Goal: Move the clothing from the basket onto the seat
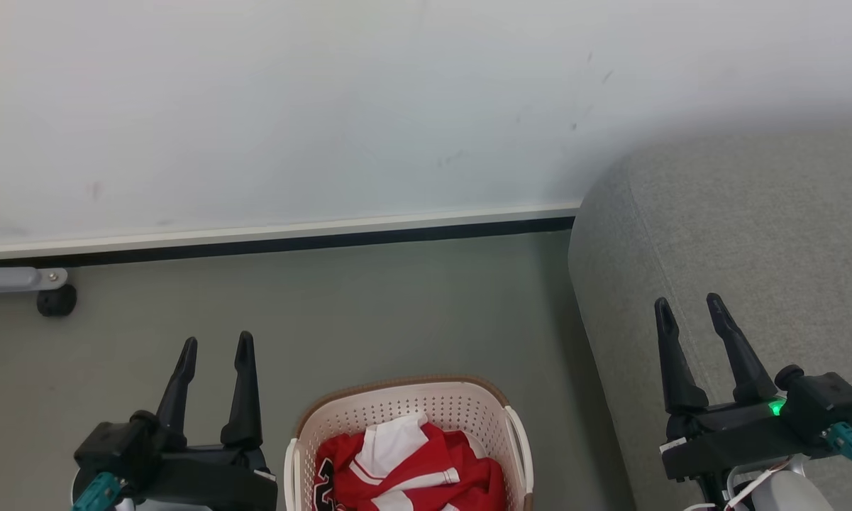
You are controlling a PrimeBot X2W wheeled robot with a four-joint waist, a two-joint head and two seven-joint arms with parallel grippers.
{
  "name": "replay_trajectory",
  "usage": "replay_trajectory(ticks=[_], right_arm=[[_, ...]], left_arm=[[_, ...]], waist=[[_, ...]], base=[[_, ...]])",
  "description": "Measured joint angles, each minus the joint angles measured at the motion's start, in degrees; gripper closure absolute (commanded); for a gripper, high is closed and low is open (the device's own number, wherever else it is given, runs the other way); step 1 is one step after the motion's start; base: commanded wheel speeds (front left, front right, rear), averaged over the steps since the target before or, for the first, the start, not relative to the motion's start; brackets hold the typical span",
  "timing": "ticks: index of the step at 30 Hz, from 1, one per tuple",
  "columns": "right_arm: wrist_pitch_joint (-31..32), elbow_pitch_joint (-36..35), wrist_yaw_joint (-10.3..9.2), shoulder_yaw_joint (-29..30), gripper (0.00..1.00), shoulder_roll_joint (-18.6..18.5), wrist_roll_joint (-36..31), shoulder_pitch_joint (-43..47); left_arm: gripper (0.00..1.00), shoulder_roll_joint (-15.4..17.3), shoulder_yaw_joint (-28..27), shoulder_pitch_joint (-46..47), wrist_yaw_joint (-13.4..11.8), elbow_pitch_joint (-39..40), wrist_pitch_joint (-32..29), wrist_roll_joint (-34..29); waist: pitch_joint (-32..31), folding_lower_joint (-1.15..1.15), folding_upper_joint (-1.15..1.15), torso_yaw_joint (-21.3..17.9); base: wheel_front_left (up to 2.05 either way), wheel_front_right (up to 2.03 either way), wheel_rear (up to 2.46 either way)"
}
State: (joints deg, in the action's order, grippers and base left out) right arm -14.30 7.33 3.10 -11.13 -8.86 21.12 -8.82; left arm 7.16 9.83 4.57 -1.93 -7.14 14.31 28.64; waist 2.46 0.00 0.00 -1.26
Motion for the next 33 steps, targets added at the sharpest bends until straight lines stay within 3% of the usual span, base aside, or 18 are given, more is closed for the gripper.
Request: replay_trajectory(ticks=[19,33], right_arm=[[-0.1,-3.7,-0.08,1.5,0.0,0.3,-2.0,-3.1],[-0.4,-5.2,-0.08,2.9,0.0,1.4,-2.0,-7.4]], left_arm=[[0.0,-0.5,2.9,5.3,2.5,-2.4,-0.9,-0.2],[0.0,-0.3,6.9,15.5,4.4,-12.7,-6.7,-2.1]], waist=[[10.2,0.01,0.0,-2.7],[21.0,0.02,0.01,-6.2]], base=[[0.0,0.0,0.0],[0.0,0.0,0.0]])
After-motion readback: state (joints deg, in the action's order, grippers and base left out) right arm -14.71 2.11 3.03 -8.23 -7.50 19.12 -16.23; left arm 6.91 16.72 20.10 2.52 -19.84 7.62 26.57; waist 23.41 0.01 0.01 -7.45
